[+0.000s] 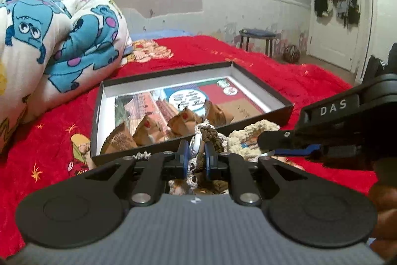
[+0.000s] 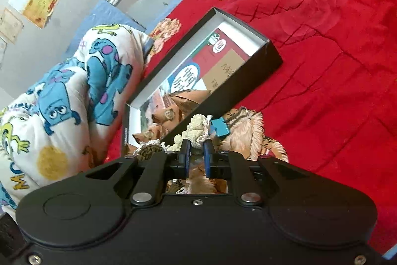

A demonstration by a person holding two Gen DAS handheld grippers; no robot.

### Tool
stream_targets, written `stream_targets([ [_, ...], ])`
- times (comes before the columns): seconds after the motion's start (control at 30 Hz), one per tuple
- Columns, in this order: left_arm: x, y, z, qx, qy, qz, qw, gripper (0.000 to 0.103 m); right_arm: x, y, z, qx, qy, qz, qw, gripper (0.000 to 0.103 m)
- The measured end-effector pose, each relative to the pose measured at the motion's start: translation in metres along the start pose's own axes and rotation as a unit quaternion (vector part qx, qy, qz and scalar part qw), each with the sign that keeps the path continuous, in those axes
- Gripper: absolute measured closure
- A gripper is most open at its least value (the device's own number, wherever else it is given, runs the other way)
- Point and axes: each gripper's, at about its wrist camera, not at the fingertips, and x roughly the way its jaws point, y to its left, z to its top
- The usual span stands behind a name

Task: Organize objects
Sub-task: 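Close the left tool on a crocheted scrunchie while the right tool grasps a cream scrunchie, then carry the left tool's scrunchie into the black box while the right tool carries its own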

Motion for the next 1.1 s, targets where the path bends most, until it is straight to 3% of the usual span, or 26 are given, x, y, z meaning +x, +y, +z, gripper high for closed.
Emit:
stream_targets([
  [0.37,0.0,-0.001,0.001,-0.001,-0.002,-0.008,1.0,0.087,-0.005,-0.001,0.003,0.004,-0.021,0.01,1.0,0.091],
  [0.6,-0.004,0.004,0.003,-0.015,-0.014,-0.012,0.9997,0.087,-0.007,0.003,0.006,-0.004,-0.034,0.033,0.999,0.091],
  [0.73,-0.006,0.009,0.007,-0.019,-0.025,-0.01,0.9995,0.087,-0.007,0.005,0.009,-0.004,-0.028,0.071,0.997,0.091],
  [1.1,-0.008,0.049,0.024,-0.055,-0.053,0.029,0.9967,0.087,-0.006,0.018,0.013,-0.045,-0.041,0.091,0.994,0.091],
])
